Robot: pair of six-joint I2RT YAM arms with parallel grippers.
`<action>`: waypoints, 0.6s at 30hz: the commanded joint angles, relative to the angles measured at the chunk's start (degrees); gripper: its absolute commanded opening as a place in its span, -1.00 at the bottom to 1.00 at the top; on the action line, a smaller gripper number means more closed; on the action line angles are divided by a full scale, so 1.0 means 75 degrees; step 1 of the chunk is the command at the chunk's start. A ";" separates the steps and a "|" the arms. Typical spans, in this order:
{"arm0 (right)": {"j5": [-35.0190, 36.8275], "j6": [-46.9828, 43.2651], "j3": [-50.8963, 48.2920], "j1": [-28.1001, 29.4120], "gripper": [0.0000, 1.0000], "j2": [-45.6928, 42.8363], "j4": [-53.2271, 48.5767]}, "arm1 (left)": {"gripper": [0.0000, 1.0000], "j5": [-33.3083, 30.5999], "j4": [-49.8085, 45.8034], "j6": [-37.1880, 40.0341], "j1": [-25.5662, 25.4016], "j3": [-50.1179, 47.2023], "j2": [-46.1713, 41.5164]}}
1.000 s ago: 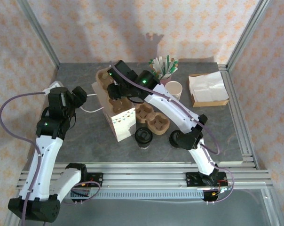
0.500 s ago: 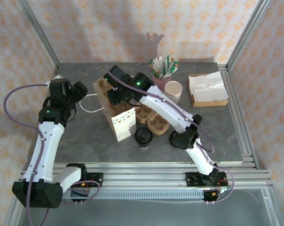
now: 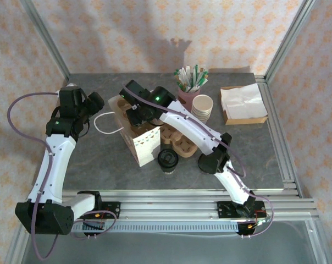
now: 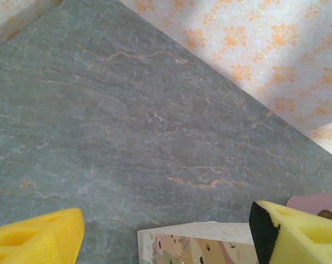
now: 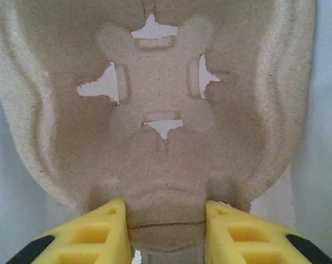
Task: Pack the takeout coffee
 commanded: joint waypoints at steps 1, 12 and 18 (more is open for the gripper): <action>0.0179 -0.0139 0.0252 0.0044 -0.35 0.0107 -0.0243 | 0.61 0.0146 -0.0379 0.0271 0.0050 0.0332 0.0049; 0.0097 -0.0305 0.0270 0.0044 -0.35 0.0421 -0.0219 | 0.62 0.0544 -0.0661 0.0436 0.0050 0.0535 0.0188; -0.0055 -0.0385 0.0287 0.0038 -0.35 0.0588 -0.0189 | 0.63 0.0872 -0.0688 0.0586 0.0046 0.0524 0.0226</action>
